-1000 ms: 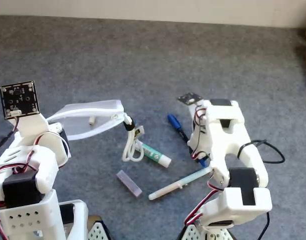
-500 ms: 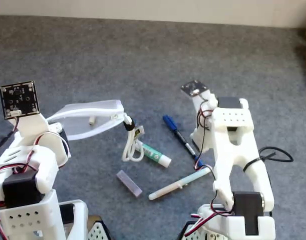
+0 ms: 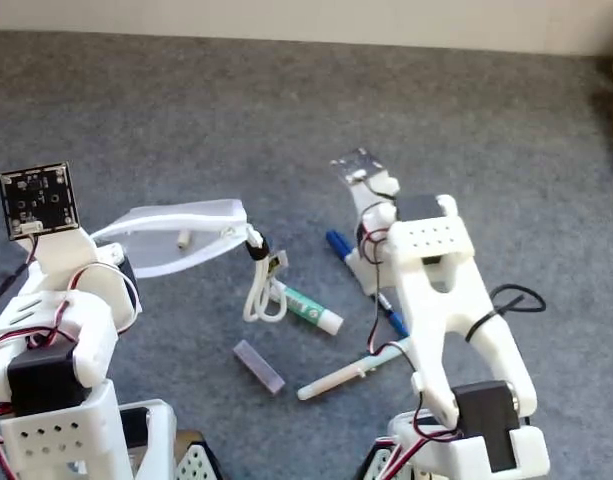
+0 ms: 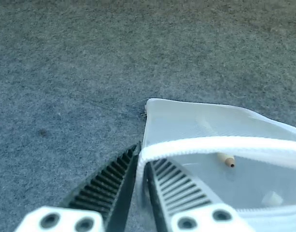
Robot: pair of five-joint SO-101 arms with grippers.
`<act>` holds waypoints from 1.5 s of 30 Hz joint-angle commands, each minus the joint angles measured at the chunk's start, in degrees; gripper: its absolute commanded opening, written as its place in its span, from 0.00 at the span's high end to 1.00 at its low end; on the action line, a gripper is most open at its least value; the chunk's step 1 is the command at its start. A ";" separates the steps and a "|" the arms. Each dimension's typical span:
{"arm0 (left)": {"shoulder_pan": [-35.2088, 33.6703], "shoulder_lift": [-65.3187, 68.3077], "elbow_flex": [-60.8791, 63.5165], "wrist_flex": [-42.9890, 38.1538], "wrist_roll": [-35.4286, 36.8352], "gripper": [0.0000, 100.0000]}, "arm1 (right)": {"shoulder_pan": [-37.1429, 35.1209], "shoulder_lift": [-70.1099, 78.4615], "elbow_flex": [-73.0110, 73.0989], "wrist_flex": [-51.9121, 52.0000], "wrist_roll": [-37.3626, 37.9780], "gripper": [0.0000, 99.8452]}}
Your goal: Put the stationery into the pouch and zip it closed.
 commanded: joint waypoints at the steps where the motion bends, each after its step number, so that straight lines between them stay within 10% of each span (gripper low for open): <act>1: -0.75 1.27 -0.22 -1.76 0.44 0.99 | -3.12 -2.51 -3.65 -3.03 -2.73 0.84; 45: -0.66 1.27 -0.13 -1.67 0.53 0.99 | -7.08 28.00 -20.09 -14.29 -3.52 0.95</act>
